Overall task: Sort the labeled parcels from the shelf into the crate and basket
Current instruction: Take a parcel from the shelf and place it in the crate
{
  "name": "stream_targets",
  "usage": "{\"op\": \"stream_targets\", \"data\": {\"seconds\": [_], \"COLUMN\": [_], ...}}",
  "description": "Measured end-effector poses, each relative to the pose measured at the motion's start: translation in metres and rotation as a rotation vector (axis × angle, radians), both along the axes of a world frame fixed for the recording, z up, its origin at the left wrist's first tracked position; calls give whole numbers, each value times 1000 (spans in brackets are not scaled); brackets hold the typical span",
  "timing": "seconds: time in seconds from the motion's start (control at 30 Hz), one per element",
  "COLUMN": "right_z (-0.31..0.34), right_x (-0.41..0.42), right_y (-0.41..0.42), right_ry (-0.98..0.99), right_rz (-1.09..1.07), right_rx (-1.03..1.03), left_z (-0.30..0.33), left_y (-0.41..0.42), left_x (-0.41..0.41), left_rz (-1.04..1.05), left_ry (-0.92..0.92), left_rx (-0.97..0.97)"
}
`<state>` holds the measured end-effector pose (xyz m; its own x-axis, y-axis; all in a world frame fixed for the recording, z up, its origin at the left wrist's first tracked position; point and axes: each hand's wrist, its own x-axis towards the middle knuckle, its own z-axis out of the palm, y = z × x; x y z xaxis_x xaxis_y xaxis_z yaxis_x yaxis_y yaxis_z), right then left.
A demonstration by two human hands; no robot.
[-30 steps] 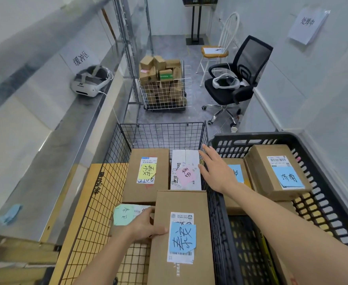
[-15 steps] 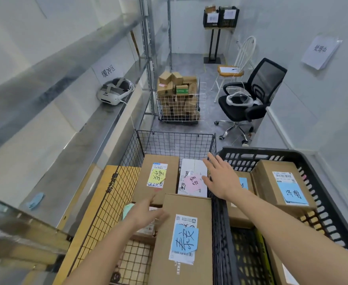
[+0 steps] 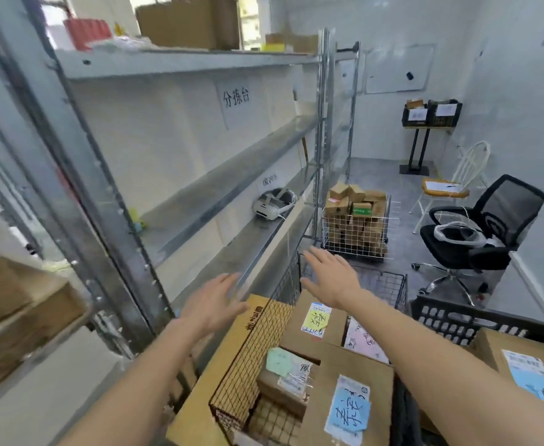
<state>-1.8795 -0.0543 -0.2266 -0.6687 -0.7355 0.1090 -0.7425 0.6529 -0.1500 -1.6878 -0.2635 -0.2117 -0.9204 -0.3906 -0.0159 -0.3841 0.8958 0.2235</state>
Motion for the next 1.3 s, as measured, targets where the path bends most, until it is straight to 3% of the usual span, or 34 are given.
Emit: {"op": "stream_targets", "data": {"seconds": [0.3,0.63,1.03,1.3], "right_z": [109,189,227,231], "right_x": [190,430,743,926], "right_y": [-100,-112,-81,-53], "right_ry": [64,127,90,45], "right_rz": [363,668,1203,1467], "right_rx": [-160,-279,-363,-372], "left_z": [117,192,213,207], "left_y": [-10,49,179,263], "left_x": [217,472,791,941], "left_rz": [298,601,1125,1449], "left_ry": [148,239,267,322], "left_rx": [-171,-315,-430,-406]}}
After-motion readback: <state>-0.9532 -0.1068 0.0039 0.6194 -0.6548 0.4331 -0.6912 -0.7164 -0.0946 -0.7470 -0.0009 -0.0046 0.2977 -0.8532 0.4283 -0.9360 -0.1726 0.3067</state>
